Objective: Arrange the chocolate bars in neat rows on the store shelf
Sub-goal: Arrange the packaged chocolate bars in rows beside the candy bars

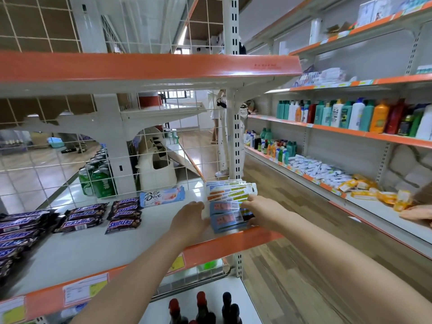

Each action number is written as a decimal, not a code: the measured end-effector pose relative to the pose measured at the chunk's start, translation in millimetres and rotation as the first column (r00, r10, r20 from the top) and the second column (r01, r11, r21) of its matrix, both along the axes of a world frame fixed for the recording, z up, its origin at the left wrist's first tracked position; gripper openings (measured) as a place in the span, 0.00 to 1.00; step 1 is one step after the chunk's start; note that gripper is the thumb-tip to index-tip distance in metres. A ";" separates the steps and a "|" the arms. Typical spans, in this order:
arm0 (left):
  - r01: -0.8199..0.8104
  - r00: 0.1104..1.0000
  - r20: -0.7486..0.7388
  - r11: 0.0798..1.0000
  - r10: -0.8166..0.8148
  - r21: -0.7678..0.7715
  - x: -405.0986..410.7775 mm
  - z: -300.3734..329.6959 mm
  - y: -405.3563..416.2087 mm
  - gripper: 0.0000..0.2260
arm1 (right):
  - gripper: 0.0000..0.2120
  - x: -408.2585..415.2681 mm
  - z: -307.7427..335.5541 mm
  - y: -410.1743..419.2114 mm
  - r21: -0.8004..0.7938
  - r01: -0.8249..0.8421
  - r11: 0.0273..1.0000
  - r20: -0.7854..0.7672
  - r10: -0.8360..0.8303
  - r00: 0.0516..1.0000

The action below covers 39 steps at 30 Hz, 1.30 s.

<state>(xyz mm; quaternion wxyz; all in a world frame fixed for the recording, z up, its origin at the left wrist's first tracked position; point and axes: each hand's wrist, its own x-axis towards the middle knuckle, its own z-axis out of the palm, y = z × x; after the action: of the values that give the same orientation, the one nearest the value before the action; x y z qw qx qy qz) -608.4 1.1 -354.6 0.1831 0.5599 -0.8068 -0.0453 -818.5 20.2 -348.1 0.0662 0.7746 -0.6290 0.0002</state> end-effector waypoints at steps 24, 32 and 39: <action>-0.030 0.986 -0.167 0.998 0.021 -0.055 27.4 -7.8 -3.3 0.19 | 0.06 8.2 21.2 5.8 0.063 -0.023 0.998 0.407 -0.005 0.914; -0.029 0.643 -0.748 0.981 0.163 0.190 38.2 14.0 -0.4 0.16 | 0.08 36.9 52.0 0.4 -0.054 -0.068 0.996 0.584 0.086 0.807; 0.255 0.317 -0.929 0.926 0.192 0.278 69.5 17.1 7.5 0.07 | 0.09 74.1 50.1 -4.5 -0.051 -0.219 0.974 0.538 0.212 0.816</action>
<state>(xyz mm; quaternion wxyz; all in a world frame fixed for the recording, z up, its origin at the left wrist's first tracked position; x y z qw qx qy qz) -538.9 8.6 -337.5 0.5073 0.4340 -0.5321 -0.5208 -744.4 15.6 -298.0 -0.1189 0.8095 -0.5305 0.2217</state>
